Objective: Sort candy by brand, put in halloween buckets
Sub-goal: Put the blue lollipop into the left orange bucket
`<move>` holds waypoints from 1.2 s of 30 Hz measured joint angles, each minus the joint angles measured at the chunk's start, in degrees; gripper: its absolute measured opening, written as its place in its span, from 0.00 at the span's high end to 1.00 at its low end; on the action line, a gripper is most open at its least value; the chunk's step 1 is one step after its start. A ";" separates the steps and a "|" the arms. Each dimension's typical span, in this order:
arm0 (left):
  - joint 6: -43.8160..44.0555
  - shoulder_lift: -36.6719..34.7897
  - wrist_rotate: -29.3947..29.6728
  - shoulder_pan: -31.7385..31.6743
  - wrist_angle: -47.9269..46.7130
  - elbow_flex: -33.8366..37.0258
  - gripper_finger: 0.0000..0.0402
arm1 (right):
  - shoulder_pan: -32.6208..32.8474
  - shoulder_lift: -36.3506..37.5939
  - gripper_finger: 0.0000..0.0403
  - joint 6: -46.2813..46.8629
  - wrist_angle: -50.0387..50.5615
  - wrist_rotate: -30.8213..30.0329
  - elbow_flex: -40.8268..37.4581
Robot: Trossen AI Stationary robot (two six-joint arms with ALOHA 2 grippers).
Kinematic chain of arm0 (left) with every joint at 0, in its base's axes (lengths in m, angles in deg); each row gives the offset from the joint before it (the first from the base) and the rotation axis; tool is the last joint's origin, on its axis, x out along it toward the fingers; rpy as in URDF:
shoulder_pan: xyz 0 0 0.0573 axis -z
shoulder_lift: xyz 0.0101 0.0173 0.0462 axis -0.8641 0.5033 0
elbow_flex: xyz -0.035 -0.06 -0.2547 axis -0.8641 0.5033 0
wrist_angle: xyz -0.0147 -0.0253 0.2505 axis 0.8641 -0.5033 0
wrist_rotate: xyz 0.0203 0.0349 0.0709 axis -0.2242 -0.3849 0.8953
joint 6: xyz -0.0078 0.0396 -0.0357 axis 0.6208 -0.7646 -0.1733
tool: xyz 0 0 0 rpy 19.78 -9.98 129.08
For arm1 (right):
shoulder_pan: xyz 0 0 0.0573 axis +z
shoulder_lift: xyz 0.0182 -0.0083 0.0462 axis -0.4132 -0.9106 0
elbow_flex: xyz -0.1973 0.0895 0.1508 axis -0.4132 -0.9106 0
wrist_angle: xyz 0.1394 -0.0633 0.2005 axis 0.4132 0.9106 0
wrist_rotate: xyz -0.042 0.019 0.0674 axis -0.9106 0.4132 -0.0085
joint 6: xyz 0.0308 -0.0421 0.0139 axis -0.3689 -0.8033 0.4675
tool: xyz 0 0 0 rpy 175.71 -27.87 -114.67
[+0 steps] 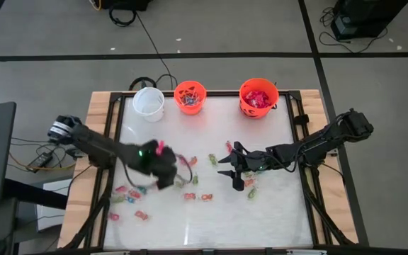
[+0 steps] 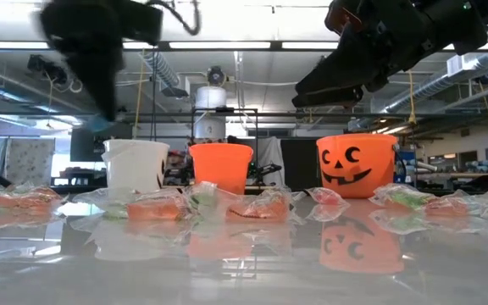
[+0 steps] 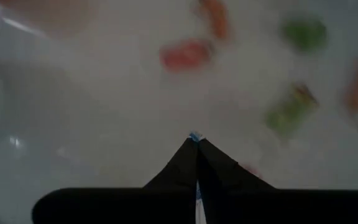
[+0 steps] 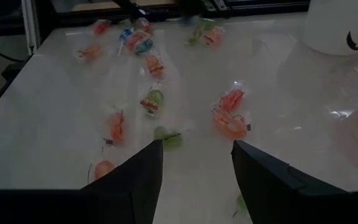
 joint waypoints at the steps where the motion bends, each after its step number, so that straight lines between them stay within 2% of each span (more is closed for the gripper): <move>1: -2.23 -1.34 1.19 -2.28 0.94 0.61 0.98 | 0.00 0.00 0.49 0.00 0.00 0.00 0.00; 6: -14.43 -7.95 5.24 -14.10 10.54 4.32 0.98 | 0.01 0.00 0.49 0.00 0.58 0.00 0.02; 13: -30.90 -12.79 5.28 -30.93 38.13 11.54 0.98 | 0.02 0.00 0.49 1.69 2.48 -0.02 0.02; 16: -36.68 -12.01 0.57 -37.30 53.14 14.37 0.98 | 0.13 -0.46 0.49 2.51 2.72 -0.12 0.03; 21: -41.38 -6.33 -7.13 -46.12 78.40 17.06 0.98 | 0.13 -3.62 0.49 5.93 2.74 -0.33 0.07; 24: -41.99 -1.90 -10.65 -50.50 87.71 17.12 0.98 | 0.13 -5.92 0.49 6.13 1.28 -0.78 0.06; 26: -40.91 1.22 -12.32 -52.34 92.13 17.11 0.98 | 0.13 -6.31 0.49 7.04 -0.35 -2.47 0.00; 30: -40.67 4.57 -12.63 -54.10 93.65 17.19 0.96 | 0.63 -4.37 0.49 4.22 -3.51 -6.01 0.04; 36: -40.85 6.23 -10.25 -54.09 94.24 17.15 0.78 | 0.76 -2.51 0.49 3.14 -3.52 -9.28 0.04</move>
